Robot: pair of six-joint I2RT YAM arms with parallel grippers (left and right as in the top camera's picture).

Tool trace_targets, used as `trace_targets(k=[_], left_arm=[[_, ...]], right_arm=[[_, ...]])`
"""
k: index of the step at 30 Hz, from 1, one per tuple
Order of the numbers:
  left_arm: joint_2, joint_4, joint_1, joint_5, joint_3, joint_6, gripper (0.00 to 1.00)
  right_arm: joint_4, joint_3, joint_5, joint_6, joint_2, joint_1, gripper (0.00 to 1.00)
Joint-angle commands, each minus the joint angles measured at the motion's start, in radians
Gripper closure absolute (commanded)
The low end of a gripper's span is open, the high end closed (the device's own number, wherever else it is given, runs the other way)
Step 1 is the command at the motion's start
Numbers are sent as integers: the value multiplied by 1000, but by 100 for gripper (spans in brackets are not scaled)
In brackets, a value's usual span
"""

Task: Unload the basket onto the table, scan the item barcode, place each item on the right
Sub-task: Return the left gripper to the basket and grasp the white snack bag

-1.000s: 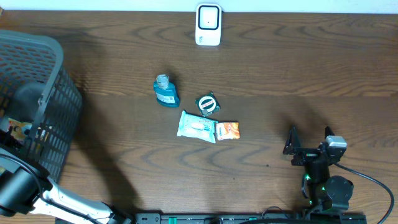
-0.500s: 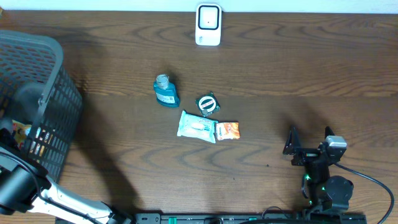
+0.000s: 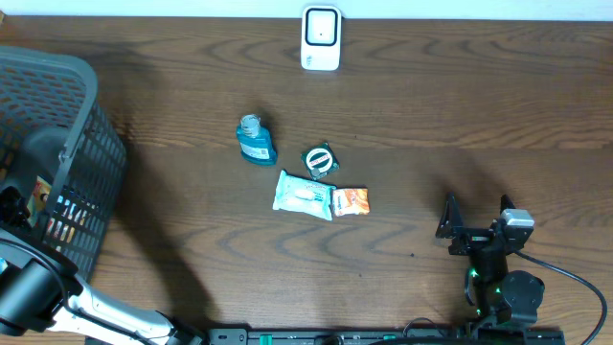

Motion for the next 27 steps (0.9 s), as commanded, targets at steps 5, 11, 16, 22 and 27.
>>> trace_targets(k=[5, 11, 16, 22, 27], left_arm=[[7, 40, -17, -45, -100, 16, 2], [5, 42, -17, -84, -153, 74, 81], [-39, 42, -17, -59, -97, 173, 93], [-206, 56, -17, 36, 20, 219, 93], [-445, 200, -17, 256, 52, 233, 93]], right_arm=[[-4, -1, 4, -11, -5, 8, 1], [-4, -1, 4, -11, -5, 8, 1], [-4, -1, 4, -11, -5, 8, 1], [-4, -1, 4, -11, -5, 8, 1], [-4, -1, 4, -11, -5, 8, 1]])
